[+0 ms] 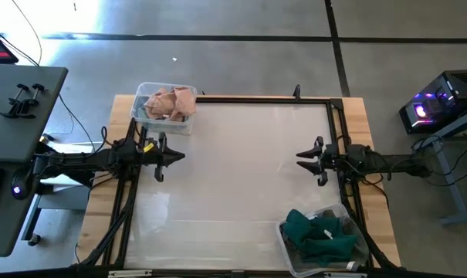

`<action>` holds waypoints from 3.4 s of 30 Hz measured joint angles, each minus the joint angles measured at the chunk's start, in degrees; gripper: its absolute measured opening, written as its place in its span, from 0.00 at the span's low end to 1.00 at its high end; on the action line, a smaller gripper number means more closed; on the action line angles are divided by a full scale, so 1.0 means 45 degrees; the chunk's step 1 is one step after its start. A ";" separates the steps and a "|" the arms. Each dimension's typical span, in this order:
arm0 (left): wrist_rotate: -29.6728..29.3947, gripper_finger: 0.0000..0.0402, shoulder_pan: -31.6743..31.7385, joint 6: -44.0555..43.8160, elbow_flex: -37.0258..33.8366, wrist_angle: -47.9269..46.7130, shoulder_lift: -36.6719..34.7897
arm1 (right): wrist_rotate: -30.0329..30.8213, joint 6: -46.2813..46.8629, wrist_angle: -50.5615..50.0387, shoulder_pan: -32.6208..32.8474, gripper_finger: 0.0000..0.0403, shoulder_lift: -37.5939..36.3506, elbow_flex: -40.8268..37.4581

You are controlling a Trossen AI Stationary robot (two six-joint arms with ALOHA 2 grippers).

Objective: Sort towels by color in basket
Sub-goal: Return to Home Position

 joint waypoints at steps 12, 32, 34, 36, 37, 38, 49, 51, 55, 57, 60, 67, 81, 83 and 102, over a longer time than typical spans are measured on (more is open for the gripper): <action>0.0746 0.00 -0.0029 0.0015 0.0001 -0.0979 -0.0944 | -0.0101 0.0871 -0.2117 0.0005 0.36 0.0000 0.0683; -0.1861 0.00 -0.0029 0.0787 0.0034 -0.1906 -0.2323 | 0.1091 0.0742 -0.2030 0.0010 0.35 0.0534 0.0710; -0.1851 0.00 -0.0029 0.0796 0.0029 -0.1925 -0.2208 | 0.1088 0.0559 -0.2030 0.0008 0.32 0.0568 0.0710; -0.1851 0.00 -0.0029 0.0802 0.0029 -0.1906 -0.2128 | 0.1093 0.0322 -0.2016 0.0010 0.25 0.0542 0.0710; -0.1841 0.00 -0.0029 0.0802 0.0029 -0.1925 -0.2097 | 0.1097 0.0205 -0.2016 0.0009 0.20 0.0520 0.0710; -0.1836 0.00 -0.0029 0.0802 0.0029 -0.1923 -0.2072 | 0.1098 0.0108 -0.2011 0.0010 0.14 0.0520 0.0710; -0.0826 0.00 -0.0029 0.1687 0.0024 -0.2018 -0.2059 | 0.0057 -0.1756 -0.1734 0.0010 0.01 0.0520 0.0701; -0.0831 0.00 -0.0029 0.1710 0.0024 -0.2033 -0.2059 | -0.0235 -0.2164 -0.1620 0.0010 0.02 0.0515 0.0701; -0.0826 0.00 -0.0029 0.1705 0.0024 -0.2052 -0.2059 | -0.0983 -0.2285 -0.1429 0.0010 0.00 0.0515 0.0696; -0.0826 0.00 -0.0029 0.1678 0.0024 -0.2052 -0.2059 | -0.1506 -0.1957 -0.1437 0.0010 0.01 0.0515 0.0696; -0.0924 0.00 -0.0029 0.1696 0.0024 -0.2047 -0.2059 | -0.1791 -0.1276 -0.1756 0.0015 0.01 0.0515 0.0692; -0.1675 0.00 -0.0019 0.0798 0.0024 -0.1940 -0.2059 | -0.1433 0.0669 -0.2128 0.0015 0.01 0.0719 0.0681; -0.1681 0.00 -0.0029 0.0797 0.0024 -0.1940 -0.2059 | -0.1394 0.0819 -0.2127 0.0010 0.01 0.0714 0.0681; -0.1681 0.00 -0.0029 0.0797 0.0024 -0.1940 -0.2059 | -0.1394 0.0845 -0.2128 0.0010 0.01 0.0714 0.0681; -0.1716 0.00 -0.0084 0.0797 0.0024 -0.1941 -0.2059 | -0.1394 0.0836 -0.2123 0.0010 0.01 0.0714 0.0681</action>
